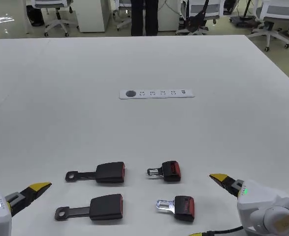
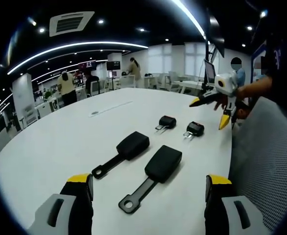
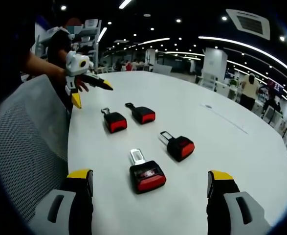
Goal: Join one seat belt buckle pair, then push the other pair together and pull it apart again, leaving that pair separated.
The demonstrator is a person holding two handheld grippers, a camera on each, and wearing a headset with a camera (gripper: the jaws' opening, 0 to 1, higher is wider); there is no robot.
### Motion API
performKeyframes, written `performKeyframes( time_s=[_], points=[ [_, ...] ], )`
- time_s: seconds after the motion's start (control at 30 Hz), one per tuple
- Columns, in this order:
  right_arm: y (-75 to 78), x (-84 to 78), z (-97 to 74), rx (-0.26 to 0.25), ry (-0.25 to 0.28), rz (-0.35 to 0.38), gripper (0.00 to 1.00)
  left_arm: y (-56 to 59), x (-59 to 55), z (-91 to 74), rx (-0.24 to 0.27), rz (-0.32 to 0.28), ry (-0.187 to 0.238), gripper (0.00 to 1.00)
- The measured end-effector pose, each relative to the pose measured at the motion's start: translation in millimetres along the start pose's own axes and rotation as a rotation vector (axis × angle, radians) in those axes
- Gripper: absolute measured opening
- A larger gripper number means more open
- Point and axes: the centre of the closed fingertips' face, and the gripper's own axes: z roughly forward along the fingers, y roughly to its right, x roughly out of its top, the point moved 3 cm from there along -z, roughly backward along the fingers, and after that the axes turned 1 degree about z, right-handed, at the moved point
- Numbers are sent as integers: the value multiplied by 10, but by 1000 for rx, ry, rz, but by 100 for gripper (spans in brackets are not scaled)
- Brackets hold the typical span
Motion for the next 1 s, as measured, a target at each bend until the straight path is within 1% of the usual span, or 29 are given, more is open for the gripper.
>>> performKeyframes(
  time_s=[0.2,0.53,1.0],
  points=[
    [18,-9,6,0,-1,-3,99,19,22,-3,-3,1,-3,98],
    [27,-20,-6,-2,-5,-5,99,7,29,-5,-5,5,-2,97],
    [36,28,-15,-6,-4,-18,99,-5,26,-3,-7,9,-5,97]
  ],
)
